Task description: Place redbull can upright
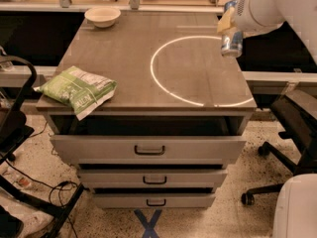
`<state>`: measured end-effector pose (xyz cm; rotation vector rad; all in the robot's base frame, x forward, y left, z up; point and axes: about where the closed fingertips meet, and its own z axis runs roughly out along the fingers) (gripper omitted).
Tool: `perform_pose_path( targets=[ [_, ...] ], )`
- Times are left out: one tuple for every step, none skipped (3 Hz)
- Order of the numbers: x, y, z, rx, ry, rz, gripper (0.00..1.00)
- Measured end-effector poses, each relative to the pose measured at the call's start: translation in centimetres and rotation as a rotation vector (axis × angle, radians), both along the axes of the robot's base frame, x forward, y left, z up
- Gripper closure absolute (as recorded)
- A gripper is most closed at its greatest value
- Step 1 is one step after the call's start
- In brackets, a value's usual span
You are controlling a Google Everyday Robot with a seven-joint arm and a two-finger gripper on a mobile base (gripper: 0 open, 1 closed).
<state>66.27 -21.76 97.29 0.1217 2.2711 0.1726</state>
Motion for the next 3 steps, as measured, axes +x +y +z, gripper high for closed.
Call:
perform_pose_path(
  targets=[
    [0.6,0.2,-0.4,0.102,0.014,0.065,1.0],
    [2.0,1.6,-1.8,0.288,0.061,0.222,1.0],
    [1.4,2.5,-0.9,0.449,0.042,0.446,1.0]
  ],
)
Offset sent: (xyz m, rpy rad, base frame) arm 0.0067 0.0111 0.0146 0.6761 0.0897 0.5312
